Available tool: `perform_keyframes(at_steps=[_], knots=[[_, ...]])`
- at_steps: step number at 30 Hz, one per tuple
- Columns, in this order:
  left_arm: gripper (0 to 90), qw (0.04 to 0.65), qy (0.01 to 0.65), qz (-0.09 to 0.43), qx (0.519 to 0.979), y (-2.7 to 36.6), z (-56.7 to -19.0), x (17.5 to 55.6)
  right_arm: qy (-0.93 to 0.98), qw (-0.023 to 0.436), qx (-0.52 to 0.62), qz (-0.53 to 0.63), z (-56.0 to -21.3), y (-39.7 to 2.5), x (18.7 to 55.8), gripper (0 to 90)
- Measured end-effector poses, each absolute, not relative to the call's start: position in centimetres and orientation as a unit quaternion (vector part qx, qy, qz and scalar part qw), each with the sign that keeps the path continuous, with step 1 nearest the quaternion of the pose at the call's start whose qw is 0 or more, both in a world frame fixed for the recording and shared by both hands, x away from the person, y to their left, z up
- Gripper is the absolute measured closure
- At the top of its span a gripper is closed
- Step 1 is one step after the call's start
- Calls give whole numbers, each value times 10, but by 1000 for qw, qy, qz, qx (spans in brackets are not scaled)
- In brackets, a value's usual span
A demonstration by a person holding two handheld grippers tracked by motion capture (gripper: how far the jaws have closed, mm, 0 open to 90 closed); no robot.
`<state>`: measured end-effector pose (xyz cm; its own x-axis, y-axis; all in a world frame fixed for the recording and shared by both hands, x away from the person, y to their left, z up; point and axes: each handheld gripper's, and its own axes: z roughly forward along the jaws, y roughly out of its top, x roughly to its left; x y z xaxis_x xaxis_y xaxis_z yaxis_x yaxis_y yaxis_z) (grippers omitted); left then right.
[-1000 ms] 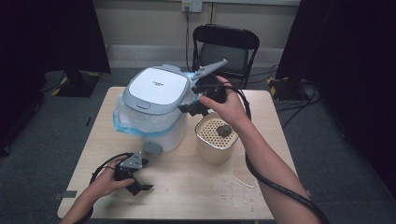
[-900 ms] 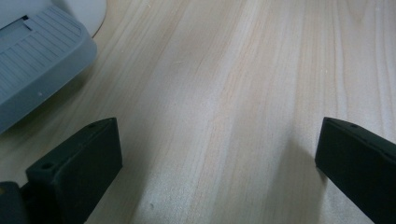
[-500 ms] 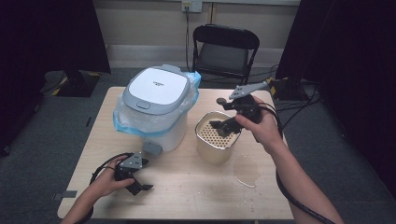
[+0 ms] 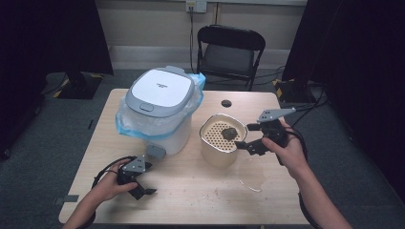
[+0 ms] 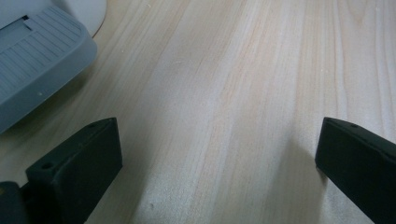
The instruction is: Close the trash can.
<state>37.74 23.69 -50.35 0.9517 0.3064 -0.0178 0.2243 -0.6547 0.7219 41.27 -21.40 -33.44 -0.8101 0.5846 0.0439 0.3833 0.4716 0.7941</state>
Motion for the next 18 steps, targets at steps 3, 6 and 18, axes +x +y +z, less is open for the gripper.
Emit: perform_keyframes(at_steps=[3,6,18], knots=[[0,389,146,53,908,237,-503,377,848,114,289,429,-346,-222,407,146],[0,388,146,53,909,237,-503,377,848,113,292,428,-354,-227,403,146],[0,389,145,52,908,237,-503,377,853,103,294,418,-391,-244,383,146]])
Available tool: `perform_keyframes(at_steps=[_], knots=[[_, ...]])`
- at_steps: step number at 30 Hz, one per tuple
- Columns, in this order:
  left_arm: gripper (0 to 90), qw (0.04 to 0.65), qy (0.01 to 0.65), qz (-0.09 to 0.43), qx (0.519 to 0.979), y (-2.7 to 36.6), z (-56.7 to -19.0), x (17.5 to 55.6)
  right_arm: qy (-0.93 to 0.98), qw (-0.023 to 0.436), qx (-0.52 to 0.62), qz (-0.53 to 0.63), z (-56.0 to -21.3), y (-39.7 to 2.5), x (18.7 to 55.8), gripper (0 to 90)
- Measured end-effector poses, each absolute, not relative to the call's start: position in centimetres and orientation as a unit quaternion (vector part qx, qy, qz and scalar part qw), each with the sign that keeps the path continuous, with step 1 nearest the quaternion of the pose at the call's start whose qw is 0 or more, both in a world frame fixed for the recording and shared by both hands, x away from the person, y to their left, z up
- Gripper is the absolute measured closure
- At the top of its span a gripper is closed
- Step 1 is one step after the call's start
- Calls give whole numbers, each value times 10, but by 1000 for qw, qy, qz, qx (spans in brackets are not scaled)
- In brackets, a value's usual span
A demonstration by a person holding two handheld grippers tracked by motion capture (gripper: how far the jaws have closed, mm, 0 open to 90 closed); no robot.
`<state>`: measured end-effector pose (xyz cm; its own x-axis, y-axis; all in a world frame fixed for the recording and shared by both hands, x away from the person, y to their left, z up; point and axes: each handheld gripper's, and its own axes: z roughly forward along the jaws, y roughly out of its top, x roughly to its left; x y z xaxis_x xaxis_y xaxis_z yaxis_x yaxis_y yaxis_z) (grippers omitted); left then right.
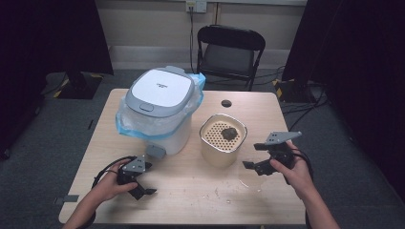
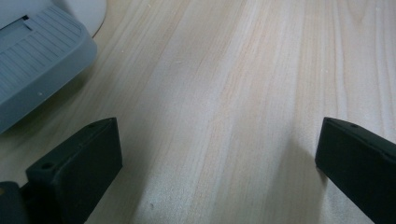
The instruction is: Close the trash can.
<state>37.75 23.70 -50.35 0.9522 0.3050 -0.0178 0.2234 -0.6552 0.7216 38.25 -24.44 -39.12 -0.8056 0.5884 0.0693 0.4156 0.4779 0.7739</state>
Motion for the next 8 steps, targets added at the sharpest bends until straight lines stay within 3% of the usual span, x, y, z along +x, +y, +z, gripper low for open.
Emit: perform_keyframes(at_steps=[8], knots=[[0,388,146,53,908,237,-503,377,855,92,296,416,-411,-245,375,146]])
